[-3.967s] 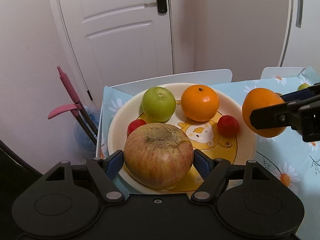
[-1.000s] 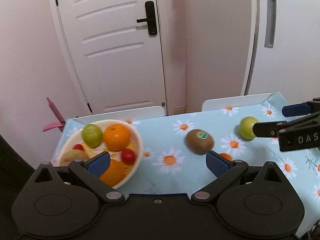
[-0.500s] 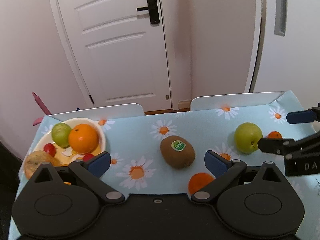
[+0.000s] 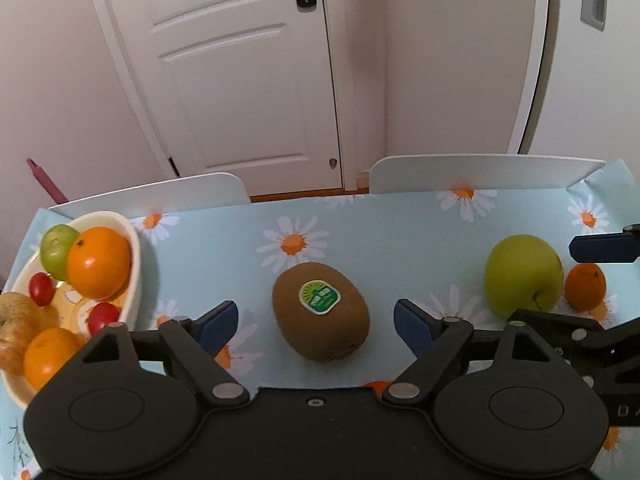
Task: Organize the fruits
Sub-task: 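Grasp the brown kiwi with the left tool while the right tool grasps the green apple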
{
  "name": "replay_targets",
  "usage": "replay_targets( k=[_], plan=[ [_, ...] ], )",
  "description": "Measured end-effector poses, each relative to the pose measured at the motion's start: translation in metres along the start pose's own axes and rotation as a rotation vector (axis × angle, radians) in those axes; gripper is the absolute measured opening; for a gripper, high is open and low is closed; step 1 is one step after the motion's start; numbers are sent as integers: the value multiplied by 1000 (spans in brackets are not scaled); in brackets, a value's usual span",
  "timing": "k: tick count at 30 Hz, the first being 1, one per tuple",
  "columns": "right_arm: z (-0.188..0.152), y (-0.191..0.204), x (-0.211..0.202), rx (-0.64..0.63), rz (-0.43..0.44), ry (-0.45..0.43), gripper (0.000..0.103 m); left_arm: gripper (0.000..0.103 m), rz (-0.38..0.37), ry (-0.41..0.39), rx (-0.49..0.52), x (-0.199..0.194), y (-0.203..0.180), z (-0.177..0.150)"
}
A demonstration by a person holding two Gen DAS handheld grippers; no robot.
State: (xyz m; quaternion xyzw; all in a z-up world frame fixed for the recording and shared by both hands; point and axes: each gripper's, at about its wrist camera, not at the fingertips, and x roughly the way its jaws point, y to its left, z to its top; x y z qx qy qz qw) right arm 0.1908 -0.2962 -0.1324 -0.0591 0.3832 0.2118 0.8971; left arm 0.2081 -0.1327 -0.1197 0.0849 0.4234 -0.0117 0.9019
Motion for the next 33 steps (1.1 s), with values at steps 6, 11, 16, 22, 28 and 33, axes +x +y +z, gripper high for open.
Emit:
replay_targets(
  k=[6,11,16,22,28,33],
  plan=[
    [0,-2,10,-11,15,15,82,72,6,29,-6,15,-3,0],
    [-1,0,14,-14,25,14,80,60,9,24,-15,17,-3,1],
    [0,2,17,-13,28,17,78,57,-3,27,-17,16,-1,1],
    [-1,2,19,-9,20,12,76,56,-2,30,-17,12,2,-1],
    [0,4,20,-5,10,9,75,56,3,32,-24,6,6,-5],
    [1,5,19,-9,-2,7,71,56,8,27,-36,-2,12,-10]
  ],
)
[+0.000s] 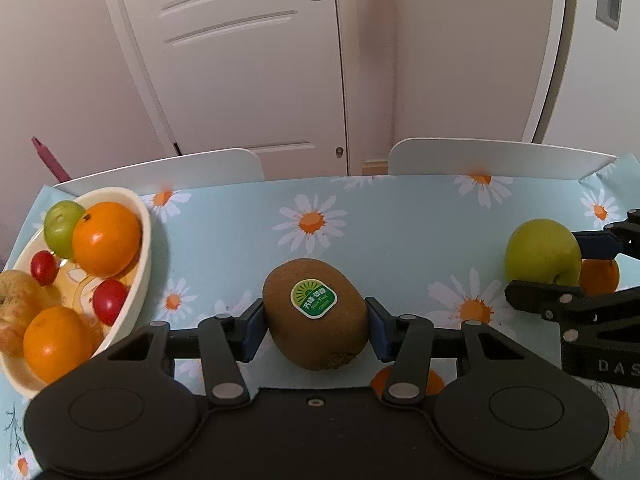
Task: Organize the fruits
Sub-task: 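Grasp the brown kiwi with the left tool while the right tool grasps the green apple, then carry the kiwi into the bowl and open the left tool while the right tool carries the green apple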
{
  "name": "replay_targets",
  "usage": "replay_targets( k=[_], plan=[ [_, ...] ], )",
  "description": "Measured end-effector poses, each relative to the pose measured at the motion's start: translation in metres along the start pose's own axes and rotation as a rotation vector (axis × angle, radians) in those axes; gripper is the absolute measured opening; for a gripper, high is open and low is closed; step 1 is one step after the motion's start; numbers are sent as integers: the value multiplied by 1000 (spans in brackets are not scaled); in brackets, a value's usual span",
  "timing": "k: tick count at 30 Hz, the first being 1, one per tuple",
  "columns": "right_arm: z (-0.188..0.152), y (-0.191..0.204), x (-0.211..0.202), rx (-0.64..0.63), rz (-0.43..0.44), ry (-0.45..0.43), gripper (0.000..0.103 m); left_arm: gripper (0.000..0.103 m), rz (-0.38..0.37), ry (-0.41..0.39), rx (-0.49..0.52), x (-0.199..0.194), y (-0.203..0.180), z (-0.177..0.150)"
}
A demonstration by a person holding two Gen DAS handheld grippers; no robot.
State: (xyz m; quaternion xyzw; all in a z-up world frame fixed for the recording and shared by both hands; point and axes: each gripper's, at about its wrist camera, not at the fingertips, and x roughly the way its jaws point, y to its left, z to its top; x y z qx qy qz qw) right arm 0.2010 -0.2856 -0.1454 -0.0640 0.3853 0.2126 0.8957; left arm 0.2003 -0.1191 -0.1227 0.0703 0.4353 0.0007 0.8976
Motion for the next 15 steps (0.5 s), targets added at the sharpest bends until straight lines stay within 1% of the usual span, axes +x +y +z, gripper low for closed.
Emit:
replay_targets(
  k=[7,15],
  plan=[
    [2,4,-4,0,-6,6,71,56,4,-26,-28,-17,10,-3],
    [8,18,-28,17,9,-25,71,56,10,-72,-58,-49,25,-5]
  ],
)
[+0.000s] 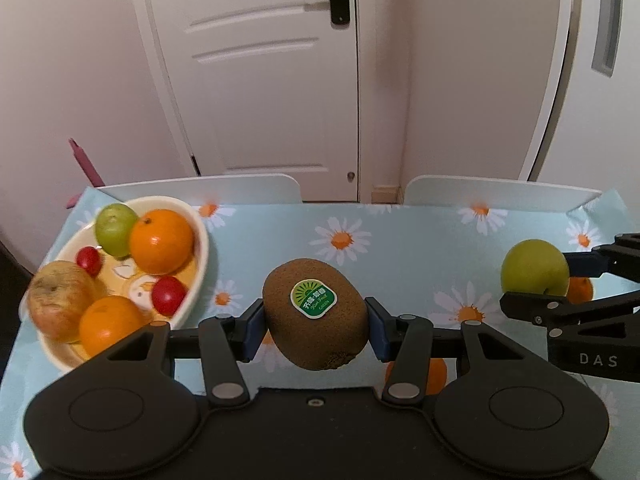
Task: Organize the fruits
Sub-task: 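Carry the kiwi into the bowl and open the left tool while the right tool carries the green apple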
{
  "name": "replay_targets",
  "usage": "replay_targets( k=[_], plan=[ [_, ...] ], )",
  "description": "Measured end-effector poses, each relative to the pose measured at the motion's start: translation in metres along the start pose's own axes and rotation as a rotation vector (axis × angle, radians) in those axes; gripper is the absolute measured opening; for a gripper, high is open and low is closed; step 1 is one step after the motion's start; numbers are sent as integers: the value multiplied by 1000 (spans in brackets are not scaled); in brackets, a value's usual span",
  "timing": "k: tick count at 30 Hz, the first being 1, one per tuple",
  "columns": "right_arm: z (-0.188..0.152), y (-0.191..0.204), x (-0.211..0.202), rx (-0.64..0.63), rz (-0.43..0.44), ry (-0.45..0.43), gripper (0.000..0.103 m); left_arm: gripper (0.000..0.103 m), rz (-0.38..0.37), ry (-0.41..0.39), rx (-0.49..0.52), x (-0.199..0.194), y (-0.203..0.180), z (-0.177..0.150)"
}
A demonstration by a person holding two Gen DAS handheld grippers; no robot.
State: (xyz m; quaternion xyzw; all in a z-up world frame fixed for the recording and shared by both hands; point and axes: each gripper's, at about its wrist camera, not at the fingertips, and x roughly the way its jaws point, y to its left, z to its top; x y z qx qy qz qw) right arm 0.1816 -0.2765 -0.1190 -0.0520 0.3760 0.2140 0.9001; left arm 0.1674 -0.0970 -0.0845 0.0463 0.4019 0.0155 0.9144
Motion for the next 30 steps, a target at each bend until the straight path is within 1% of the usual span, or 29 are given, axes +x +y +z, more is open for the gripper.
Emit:
replay_targets(
  k=[9,18,23,30],
  plan=[
    [17,30,-36,-13,29,-38,71,56,17,-56,-30,-47,24,5],
    [42,76,-60,-22,72,-82,71,56,36,-101,-57,-84,66,7],
    [58,107,-63,-7,74,-94,71,56,29,-110,-70,-94,97,8],
    [82,151,-54,39,56,-96,71,56,0,-103,-29,-87,147,16]
  ],
)
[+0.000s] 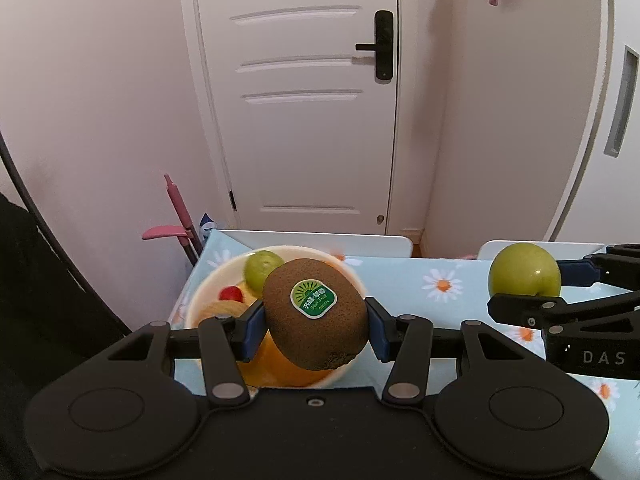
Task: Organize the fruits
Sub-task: 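Carry the kiwi into the bowl and open the left tool while the right tool carries the green apple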
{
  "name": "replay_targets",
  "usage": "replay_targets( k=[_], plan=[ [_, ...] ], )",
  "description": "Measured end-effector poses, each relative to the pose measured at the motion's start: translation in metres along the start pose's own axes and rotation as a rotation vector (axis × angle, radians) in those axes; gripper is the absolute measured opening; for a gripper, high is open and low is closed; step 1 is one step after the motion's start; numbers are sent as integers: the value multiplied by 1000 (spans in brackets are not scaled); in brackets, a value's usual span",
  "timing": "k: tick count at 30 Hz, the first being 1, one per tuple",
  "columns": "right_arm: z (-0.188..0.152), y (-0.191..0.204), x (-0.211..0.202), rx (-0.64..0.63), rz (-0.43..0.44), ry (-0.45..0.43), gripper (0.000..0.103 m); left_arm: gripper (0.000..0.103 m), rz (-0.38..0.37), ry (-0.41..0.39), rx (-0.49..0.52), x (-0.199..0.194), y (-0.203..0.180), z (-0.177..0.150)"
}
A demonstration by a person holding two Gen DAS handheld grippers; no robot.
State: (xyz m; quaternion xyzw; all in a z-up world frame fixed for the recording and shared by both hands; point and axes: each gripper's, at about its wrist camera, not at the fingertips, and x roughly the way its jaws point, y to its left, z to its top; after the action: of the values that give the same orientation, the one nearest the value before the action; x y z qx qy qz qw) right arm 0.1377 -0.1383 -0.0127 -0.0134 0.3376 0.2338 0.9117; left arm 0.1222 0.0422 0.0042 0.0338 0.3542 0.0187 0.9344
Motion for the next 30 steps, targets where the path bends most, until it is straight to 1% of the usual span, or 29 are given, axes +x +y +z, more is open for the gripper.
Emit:
replay_targets(
  k=[9,15,21,30],
  plan=[
    [18,46,32,80,-64,11,71,56,-74,24,79,34,54,11],
    [23,64,56,139,-128,23,71,56,-136,58,138,71,75,15],
    [20,69,69,193,-188,41,71,56,-184,118,146,104,79,13],
    [12,64,83,219,-215,87,71,55,-235,167,155,136,67,9]
  ],
)
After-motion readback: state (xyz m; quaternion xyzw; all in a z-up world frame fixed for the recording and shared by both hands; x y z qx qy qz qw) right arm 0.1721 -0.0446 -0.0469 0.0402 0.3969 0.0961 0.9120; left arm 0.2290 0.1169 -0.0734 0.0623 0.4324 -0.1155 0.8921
